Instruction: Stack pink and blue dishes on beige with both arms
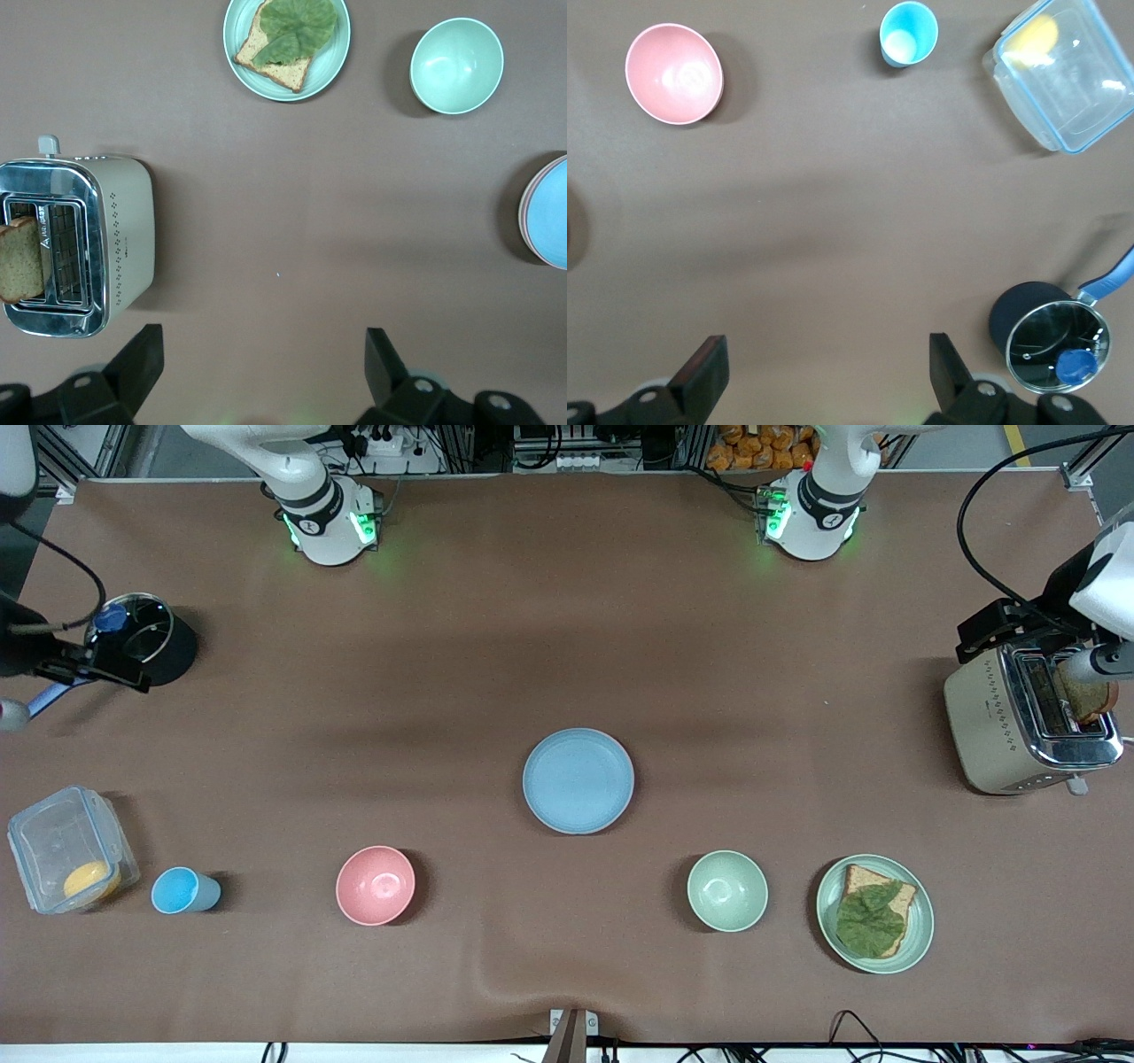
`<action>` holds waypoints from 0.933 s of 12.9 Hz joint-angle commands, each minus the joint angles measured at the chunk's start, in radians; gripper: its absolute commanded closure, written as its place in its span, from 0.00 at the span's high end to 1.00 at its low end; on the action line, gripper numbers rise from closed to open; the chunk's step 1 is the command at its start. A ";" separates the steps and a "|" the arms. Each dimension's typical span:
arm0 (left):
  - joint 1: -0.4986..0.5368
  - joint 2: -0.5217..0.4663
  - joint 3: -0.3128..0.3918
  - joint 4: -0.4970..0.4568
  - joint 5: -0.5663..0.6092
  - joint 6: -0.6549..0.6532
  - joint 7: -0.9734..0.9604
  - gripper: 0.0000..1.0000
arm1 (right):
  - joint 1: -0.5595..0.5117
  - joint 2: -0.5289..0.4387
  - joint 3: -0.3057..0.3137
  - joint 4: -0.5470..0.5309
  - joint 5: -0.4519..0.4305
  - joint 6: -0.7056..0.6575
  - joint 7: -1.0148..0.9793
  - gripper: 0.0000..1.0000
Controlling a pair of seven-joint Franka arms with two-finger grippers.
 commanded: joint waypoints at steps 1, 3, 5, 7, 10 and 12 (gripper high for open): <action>0.004 -0.008 0.000 0.005 -0.013 -0.017 0.010 1.00 | -0.050 -0.010 0.021 -0.037 -0.015 0.012 -0.005 1.00; 0.002 -0.009 0.000 0.005 -0.015 -0.017 0.010 1.00 | -0.065 -0.011 0.023 -0.037 0.004 0.022 -0.002 1.00; 0.000 -0.009 -0.003 0.005 -0.015 -0.017 0.011 1.00 | -0.061 -0.010 0.025 -0.036 0.009 0.027 0.003 1.00; 0.002 -0.009 -0.003 0.005 -0.015 -0.017 0.013 1.00 | -0.055 -0.008 0.023 -0.034 0.010 0.036 0.004 1.00; -0.003 -0.008 -0.001 0.005 -0.015 -0.017 0.013 1.00 | -0.048 -0.004 0.025 -0.034 0.009 0.041 0.004 1.00; -0.001 -0.009 -0.003 0.005 -0.013 -0.017 0.011 1.00 | -0.050 -0.004 0.025 -0.034 0.010 0.039 0.004 1.00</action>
